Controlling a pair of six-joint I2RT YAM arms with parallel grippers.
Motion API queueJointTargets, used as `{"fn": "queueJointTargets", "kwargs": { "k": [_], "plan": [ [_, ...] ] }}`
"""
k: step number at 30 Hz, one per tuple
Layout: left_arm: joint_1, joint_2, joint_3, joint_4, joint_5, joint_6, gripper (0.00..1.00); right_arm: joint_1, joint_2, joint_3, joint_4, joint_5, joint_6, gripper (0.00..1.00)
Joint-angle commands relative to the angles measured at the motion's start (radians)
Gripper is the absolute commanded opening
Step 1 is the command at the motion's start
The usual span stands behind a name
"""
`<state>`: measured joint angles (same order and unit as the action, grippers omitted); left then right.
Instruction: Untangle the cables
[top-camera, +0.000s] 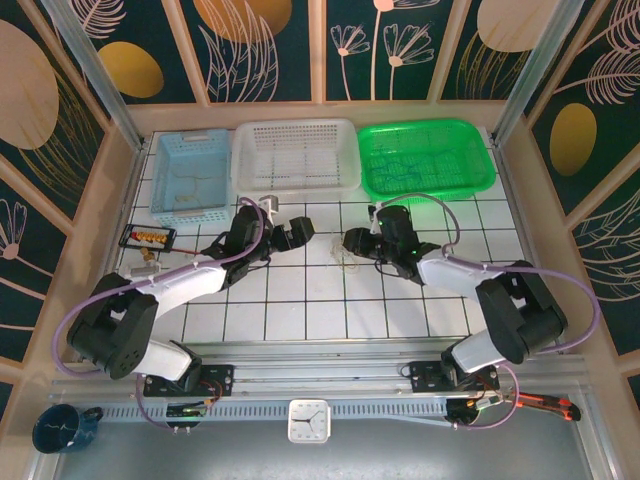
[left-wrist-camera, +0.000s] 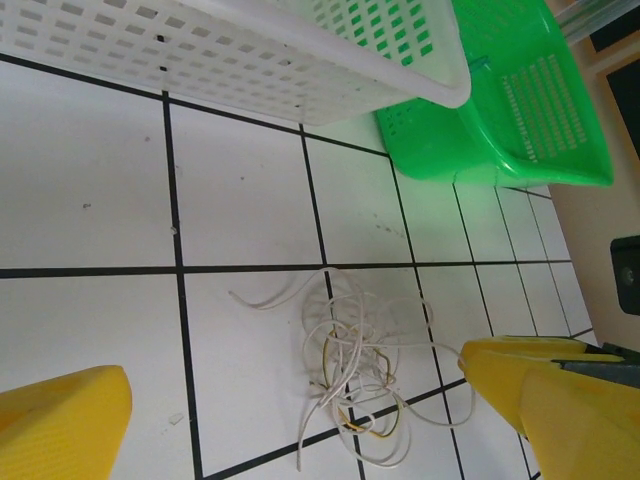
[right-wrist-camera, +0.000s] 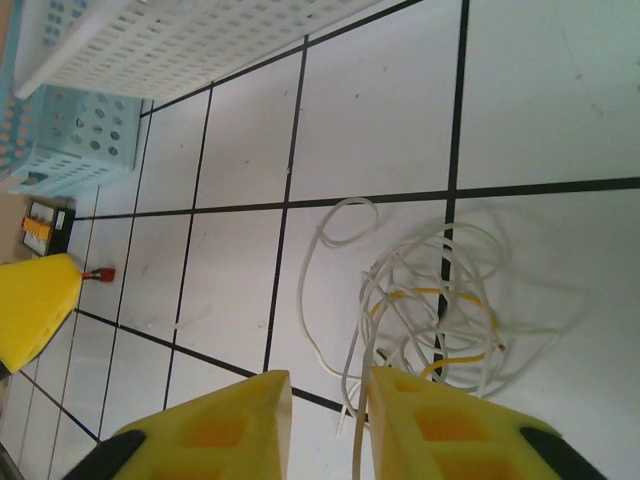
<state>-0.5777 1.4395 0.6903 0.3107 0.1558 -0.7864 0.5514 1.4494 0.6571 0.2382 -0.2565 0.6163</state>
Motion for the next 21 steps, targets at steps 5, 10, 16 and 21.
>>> {"fn": "queueJointTargets", "kwargs": {
  "k": [5, 10, 16, 21],
  "plan": [
    [0.003, 0.043, 0.020, 0.038, 0.043, 0.021, 0.99, 0.004, -0.163, -0.072, -0.093, 0.099, -0.012, 0.30],
    [0.003, 0.059, 0.038, 0.041, 0.054, 0.021, 0.99, 0.016, -0.211, -0.131, -0.106, 0.092, 0.011, 0.35],
    [0.004, 0.071, 0.047, 0.050, 0.062, 0.015, 0.99, 0.047, -0.175, -0.156, -0.080, 0.084, 0.018, 0.36],
    [0.003, 0.074, 0.049, 0.052, 0.068, 0.008, 0.99, 0.064, -0.123, -0.134, -0.068, 0.085, -0.014, 0.36]
  ]
}}
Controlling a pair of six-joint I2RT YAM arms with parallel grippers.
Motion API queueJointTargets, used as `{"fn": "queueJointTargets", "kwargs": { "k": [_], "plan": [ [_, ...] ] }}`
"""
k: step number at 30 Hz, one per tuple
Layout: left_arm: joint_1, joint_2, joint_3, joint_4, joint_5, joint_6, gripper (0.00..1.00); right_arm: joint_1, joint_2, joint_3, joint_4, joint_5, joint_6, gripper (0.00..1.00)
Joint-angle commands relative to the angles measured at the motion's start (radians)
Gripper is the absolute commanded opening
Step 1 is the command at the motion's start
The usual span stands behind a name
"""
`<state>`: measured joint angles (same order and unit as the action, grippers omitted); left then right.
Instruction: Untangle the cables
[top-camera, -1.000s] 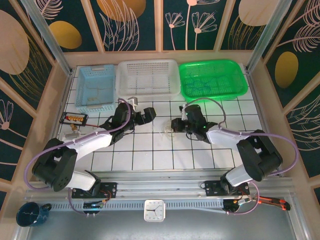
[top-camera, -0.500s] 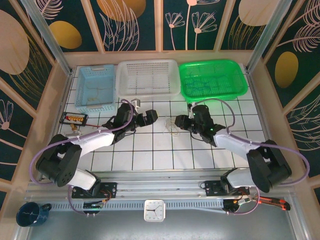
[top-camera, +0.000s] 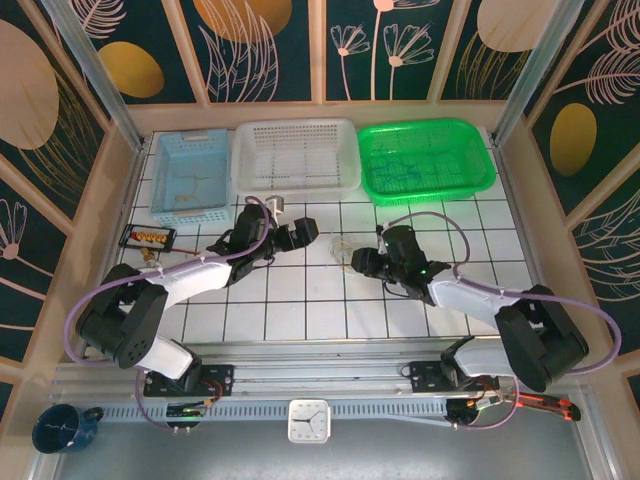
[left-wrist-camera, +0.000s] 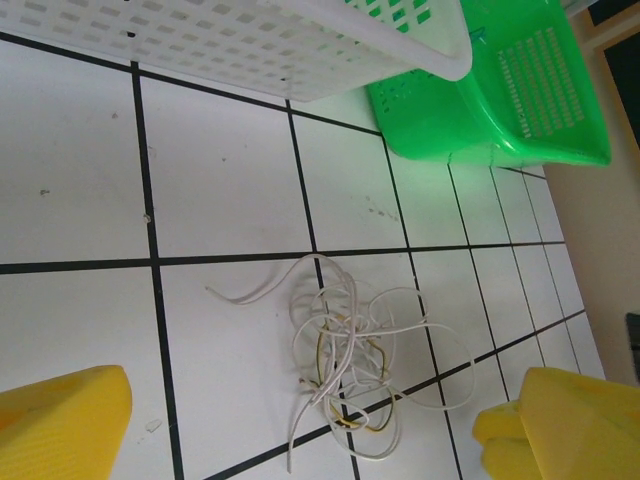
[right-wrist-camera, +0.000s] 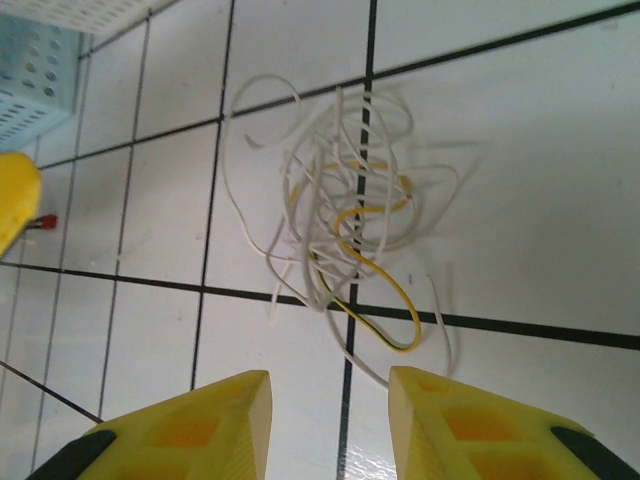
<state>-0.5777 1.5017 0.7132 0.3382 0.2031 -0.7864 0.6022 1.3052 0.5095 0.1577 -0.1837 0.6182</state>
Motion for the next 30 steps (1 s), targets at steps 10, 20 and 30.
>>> {"fn": "queueJointTargets", "kwargs": {
  "k": [10, 20, 30],
  "plan": [
    [0.004, 0.011, 0.018, 0.024, -0.002, -0.001, 0.99, 0.062, 0.172, 0.162, -0.070, 0.009, -0.190, 0.32],
    [0.004, -0.008, -0.006, 0.018, -0.036, -0.004, 0.99, 0.087, 0.281, 0.249, -0.155, 0.076, -0.297, 0.25],
    [0.004, -0.016, -0.016, 0.021, -0.039, -0.006, 0.99, 0.103, 0.334, 0.259, -0.176, 0.128, -0.336, 0.24]
  ]
}}
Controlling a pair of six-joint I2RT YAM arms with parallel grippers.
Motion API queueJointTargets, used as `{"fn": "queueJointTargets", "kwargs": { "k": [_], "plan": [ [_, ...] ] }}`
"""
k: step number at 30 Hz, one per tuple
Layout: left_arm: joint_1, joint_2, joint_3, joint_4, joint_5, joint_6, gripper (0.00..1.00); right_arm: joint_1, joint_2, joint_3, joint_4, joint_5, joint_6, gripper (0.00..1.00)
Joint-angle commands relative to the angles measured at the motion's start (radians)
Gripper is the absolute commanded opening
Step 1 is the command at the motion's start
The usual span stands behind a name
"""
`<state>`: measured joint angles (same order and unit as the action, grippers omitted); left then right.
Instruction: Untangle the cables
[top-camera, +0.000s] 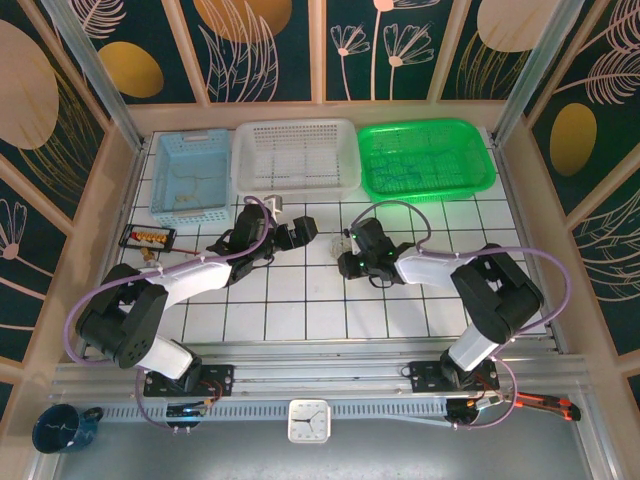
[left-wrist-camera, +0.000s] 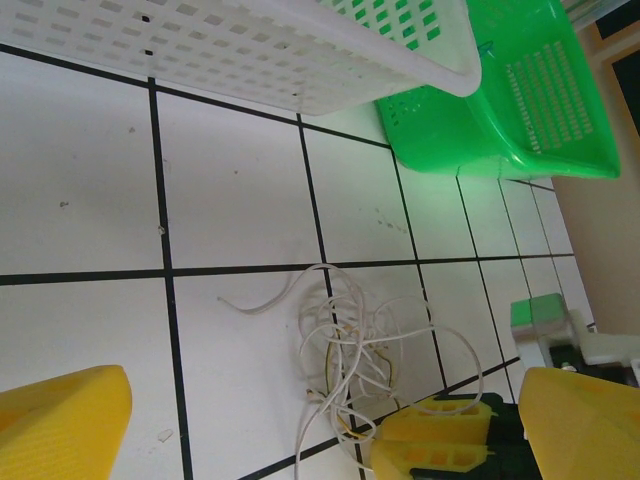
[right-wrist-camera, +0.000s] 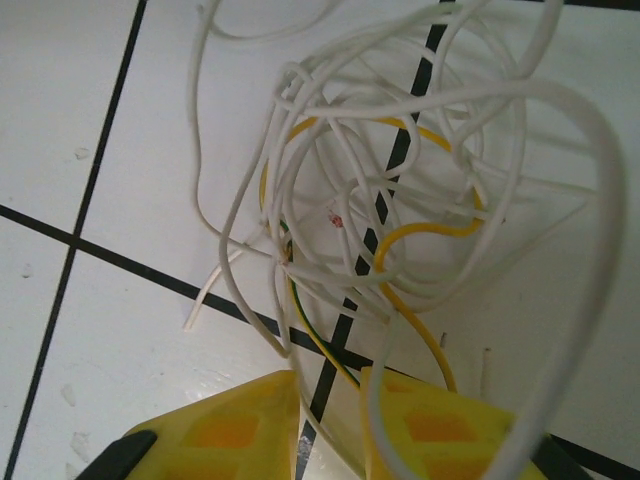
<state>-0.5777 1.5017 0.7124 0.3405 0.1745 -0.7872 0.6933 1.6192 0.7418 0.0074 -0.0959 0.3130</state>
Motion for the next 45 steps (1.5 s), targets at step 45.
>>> {"fn": "queueJointTargets", "kwargs": {
  "k": [45],
  "plan": [
    [0.004, -0.044, -0.047, 0.035, -0.020, -0.012, 0.99, 0.032, 0.009, 0.142, -0.173, 0.065, -0.137, 0.16]
  ]
}}
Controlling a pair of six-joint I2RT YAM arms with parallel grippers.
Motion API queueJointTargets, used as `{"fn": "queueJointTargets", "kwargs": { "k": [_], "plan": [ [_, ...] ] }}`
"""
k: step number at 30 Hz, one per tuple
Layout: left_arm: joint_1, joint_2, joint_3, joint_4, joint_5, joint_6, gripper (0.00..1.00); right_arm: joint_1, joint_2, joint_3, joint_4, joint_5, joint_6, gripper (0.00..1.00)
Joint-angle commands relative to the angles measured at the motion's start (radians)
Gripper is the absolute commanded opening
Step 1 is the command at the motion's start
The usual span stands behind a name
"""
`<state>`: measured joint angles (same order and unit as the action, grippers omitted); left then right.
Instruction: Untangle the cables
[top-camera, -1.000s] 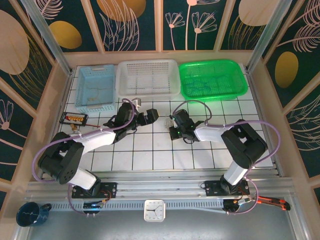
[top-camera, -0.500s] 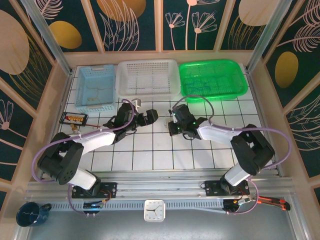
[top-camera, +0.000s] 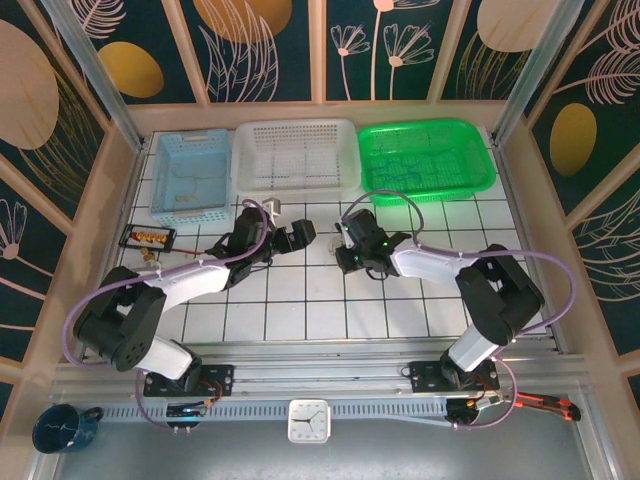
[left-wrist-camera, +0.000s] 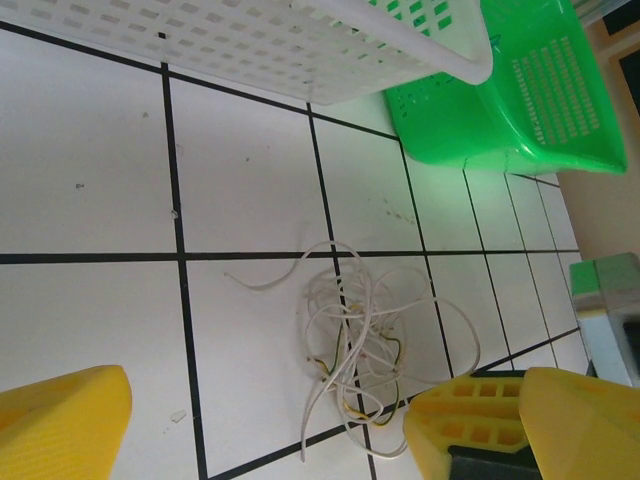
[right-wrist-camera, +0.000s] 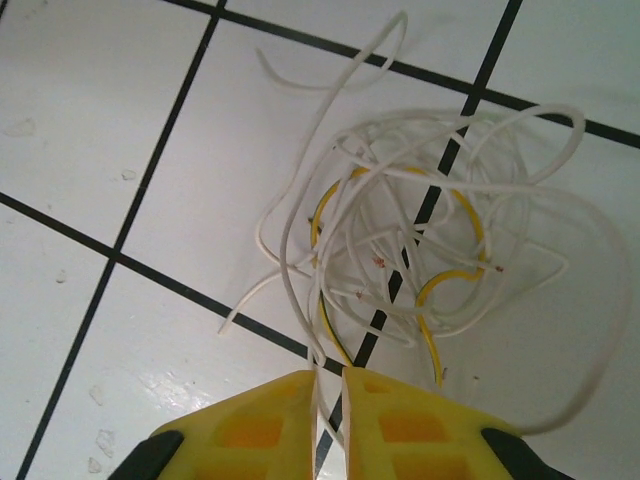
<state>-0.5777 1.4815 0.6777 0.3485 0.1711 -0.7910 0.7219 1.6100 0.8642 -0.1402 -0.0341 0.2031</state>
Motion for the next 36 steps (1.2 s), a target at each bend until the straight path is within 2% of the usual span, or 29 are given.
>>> {"fn": "queueJointTargets", "kwargs": {
  "k": [1, 11, 22, 32, 34, 36],
  "plan": [
    [0.004, -0.026, -0.013, 0.028, -0.017, -0.009, 0.99, 0.004, 0.024, 0.018, -0.026, 0.003, -0.028, 0.16],
    [0.004, -0.027, -0.017, 0.030, -0.019, -0.008, 0.99, 0.003, 0.069, 0.025, -0.021, 0.028, -0.044, 0.16],
    [0.003, -0.028, -0.023, 0.034, -0.020, -0.010, 0.99, 0.008, 0.104, 0.031, -0.031, 0.046, -0.064, 0.26],
    [0.004, -0.029, -0.023, 0.037, -0.022, -0.010, 0.99, 0.067, 0.137, 0.030, -0.064, 0.147, -0.071, 0.25],
    [0.004, -0.032, -0.024, 0.037, -0.022, -0.011, 0.99, 0.081, 0.146, 0.035, -0.067, 0.164, -0.073, 0.23],
    [0.004, -0.034, -0.026, 0.037, -0.022, -0.011, 0.99, 0.082, 0.155, 0.042, -0.070, 0.168, -0.070, 0.16]
  ]
}}
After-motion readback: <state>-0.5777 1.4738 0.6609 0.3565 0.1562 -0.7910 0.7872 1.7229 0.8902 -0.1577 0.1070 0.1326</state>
